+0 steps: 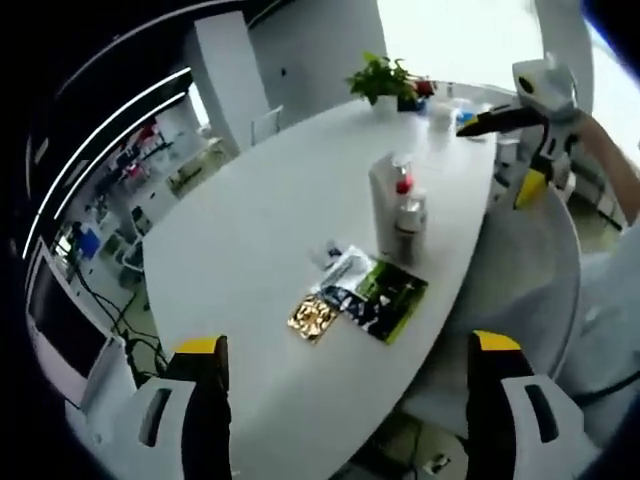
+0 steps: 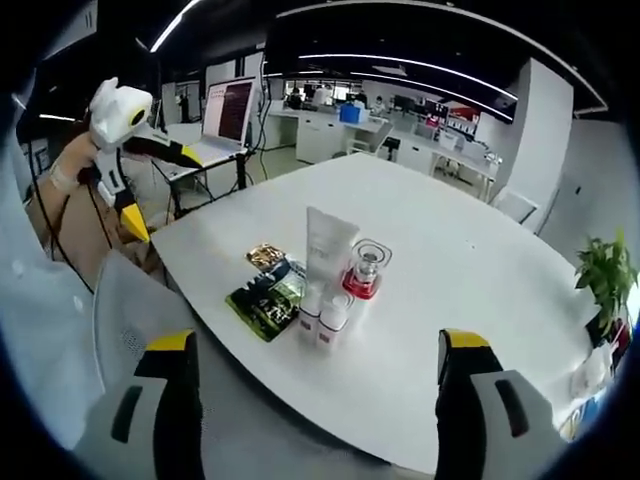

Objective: Arrange the skincare products in the storage area until every visible bottle or jar stands upright without overlapping.

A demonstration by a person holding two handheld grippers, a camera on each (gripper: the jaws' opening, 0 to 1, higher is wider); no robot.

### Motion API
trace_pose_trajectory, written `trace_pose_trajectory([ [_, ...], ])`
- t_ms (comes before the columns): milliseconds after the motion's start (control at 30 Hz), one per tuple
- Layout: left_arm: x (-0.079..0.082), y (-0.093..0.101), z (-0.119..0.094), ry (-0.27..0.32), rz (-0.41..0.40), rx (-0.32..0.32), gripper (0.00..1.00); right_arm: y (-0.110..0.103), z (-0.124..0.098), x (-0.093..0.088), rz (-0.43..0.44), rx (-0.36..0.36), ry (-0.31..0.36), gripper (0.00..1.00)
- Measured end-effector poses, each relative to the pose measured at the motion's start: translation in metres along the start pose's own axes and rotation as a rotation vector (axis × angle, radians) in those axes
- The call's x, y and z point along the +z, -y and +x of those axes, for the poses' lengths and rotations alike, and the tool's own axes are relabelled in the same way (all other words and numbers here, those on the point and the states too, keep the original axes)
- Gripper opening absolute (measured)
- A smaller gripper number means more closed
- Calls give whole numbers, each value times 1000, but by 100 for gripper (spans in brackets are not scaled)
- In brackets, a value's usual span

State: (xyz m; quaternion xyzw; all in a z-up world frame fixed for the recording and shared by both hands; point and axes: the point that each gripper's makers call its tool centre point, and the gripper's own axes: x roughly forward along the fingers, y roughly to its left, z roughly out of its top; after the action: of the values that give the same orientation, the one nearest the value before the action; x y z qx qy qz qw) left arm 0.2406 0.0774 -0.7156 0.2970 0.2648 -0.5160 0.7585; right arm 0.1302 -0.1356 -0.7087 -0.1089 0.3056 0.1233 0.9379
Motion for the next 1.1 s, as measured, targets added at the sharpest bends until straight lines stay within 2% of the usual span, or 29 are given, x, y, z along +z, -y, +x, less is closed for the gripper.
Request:
trace_pose_trajectory([
  [333,0,3,3,-8,-12,-4,97,7,4,-8,7,17,0,99],
  [867,9,0,20,3,-23,-34,97,24,21,-8,12,27,-1,99],
  [1100,8,1,30,-9,-23,-63,96,32,24,-10,11,-17,-7,96],
])
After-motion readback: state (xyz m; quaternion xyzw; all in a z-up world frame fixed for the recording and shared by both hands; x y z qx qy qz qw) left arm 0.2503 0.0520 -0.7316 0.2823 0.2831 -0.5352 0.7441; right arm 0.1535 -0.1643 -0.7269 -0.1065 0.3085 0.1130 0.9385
